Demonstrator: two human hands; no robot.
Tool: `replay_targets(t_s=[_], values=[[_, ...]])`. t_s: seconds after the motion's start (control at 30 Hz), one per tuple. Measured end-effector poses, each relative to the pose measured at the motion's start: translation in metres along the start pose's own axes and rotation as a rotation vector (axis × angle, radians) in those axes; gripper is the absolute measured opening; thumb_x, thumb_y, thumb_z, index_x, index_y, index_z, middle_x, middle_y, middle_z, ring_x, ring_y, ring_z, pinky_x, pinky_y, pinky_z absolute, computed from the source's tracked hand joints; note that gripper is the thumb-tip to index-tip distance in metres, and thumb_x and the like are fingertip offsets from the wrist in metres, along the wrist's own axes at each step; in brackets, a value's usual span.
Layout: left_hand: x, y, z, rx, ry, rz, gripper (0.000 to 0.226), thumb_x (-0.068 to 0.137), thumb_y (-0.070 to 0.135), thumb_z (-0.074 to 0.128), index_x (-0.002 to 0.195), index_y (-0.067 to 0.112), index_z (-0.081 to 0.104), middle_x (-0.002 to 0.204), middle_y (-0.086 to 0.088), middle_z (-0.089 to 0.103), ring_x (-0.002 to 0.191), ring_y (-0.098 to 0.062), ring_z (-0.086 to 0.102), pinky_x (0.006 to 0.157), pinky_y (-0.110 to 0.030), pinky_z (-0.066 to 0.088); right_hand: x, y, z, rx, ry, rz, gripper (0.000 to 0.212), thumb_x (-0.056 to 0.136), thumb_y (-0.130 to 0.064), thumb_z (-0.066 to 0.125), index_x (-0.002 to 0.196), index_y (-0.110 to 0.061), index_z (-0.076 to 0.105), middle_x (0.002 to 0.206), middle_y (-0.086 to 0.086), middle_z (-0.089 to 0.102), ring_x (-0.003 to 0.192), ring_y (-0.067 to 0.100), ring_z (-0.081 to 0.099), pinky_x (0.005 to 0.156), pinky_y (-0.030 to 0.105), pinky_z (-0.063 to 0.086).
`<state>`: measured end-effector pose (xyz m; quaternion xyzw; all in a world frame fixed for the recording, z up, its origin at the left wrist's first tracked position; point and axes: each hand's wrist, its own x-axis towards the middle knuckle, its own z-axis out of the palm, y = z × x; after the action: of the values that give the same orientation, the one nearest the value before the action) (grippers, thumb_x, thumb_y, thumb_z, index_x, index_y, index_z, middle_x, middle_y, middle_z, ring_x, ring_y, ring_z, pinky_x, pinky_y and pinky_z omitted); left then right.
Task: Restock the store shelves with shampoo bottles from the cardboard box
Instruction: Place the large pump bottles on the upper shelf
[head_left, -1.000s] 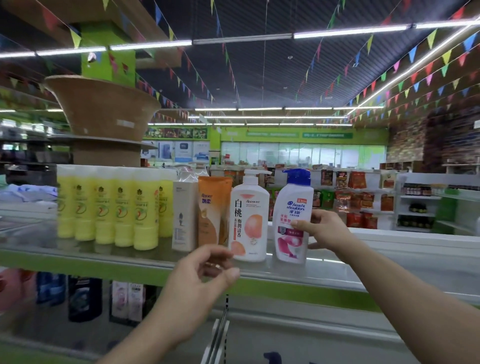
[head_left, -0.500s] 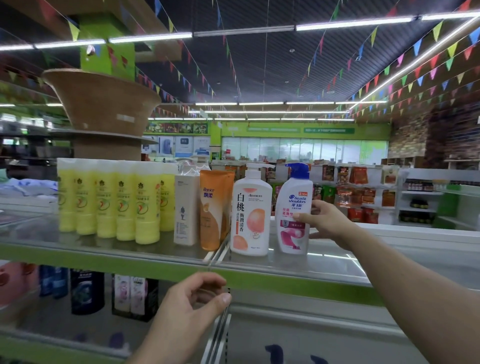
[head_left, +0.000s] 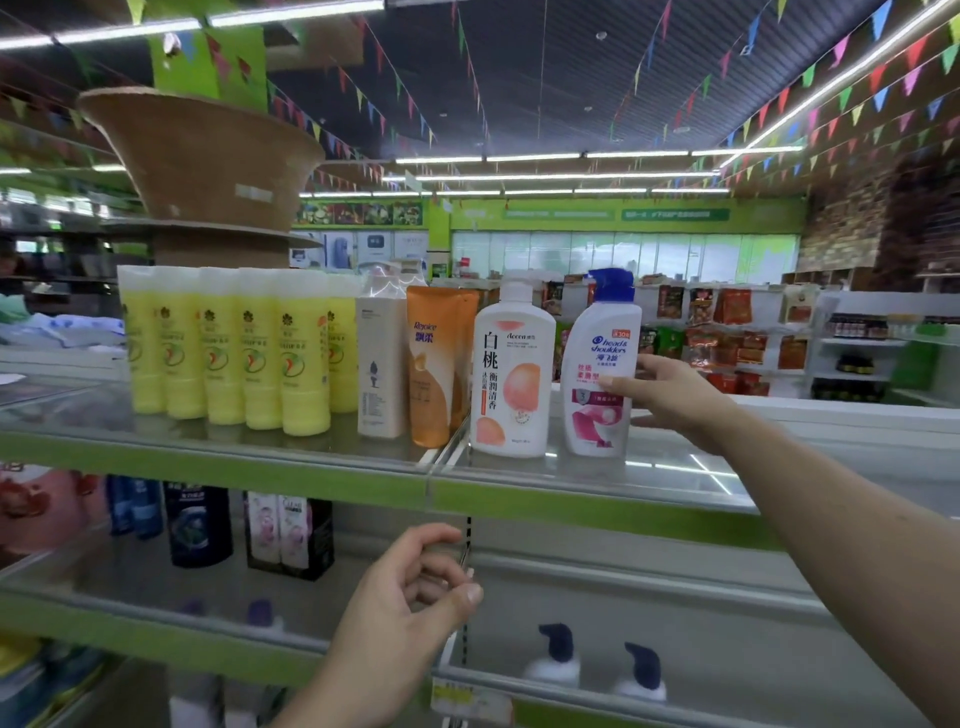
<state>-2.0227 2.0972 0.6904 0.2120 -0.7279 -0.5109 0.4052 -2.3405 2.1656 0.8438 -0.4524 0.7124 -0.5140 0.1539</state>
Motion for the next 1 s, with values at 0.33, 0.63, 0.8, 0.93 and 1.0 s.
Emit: replay_targets(t_s=[0.33,0.63,0.8,0.93,1.0], values=[[-0.091,-0.117,0.036,0.082,-0.110,-0.231,0.043,0.085,0.003,0.075,0.117,0.024,0.056,0.079,0.001,0.069,0.079,-0.024,0.063,0.081,-0.035,0.051,-0.138,0.020,0.052,0.009,0.223,-0.377,0.003,0.083,-0.030,0.069,0.086,-0.030,0.070,0.079,-0.001,0.075,0.081,0.023,0.075,0.071,0.037,0.060],[-0.189,-0.238,0.047,0.374,-0.237,-0.550,0.046,0.084,0.020,0.075,0.127,0.022,0.056,0.090,-0.001,0.070,0.079,-0.017,0.066,0.077,-0.034,0.053,-0.282,0.199,0.186,-0.020,-0.268,0.225,0.006,0.084,-0.015,0.076,0.081,-0.019,0.072,0.069,0.003,0.074,0.061,0.013,0.069,0.063,0.035,0.054],[-0.224,-0.281,0.046,0.489,-0.357,-0.656,0.028,0.087,0.027,0.072,0.111,0.025,0.059,0.087,0.011,0.062,0.080,-0.013,0.061,0.063,-0.010,0.043,-0.324,0.287,0.234,-0.181,-0.361,0.524,0.010,0.081,-0.018,0.076,0.073,-0.022,0.070,0.070,0.002,0.075,0.073,0.028,0.072,0.071,0.044,0.057],[-0.245,-0.311,0.047,0.547,-0.483,-0.772,0.023,0.087,0.030,0.069,0.108,0.024,0.060,0.094,0.007,0.068,0.088,-0.016,0.065,0.080,-0.029,0.053,-0.353,0.340,0.260,-0.364,-0.451,0.646,0.019,0.084,-0.017,0.071,0.066,-0.021,0.068,0.077,0.006,0.074,0.080,0.026,0.070,0.075,0.037,0.055],[-0.255,-0.325,0.048,0.586,-0.555,-0.824,0.025,0.086,0.032,0.069,0.108,0.023,0.061,0.100,0.001,0.070,0.093,-0.020,0.066,0.085,-0.033,0.054,-0.372,0.364,0.274,-0.467,-0.572,0.686,0.009,0.085,-0.024,0.068,0.079,-0.017,0.070,0.087,0.004,0.073,0.088,0.026,0.068,0.078,0.035,0.054]])
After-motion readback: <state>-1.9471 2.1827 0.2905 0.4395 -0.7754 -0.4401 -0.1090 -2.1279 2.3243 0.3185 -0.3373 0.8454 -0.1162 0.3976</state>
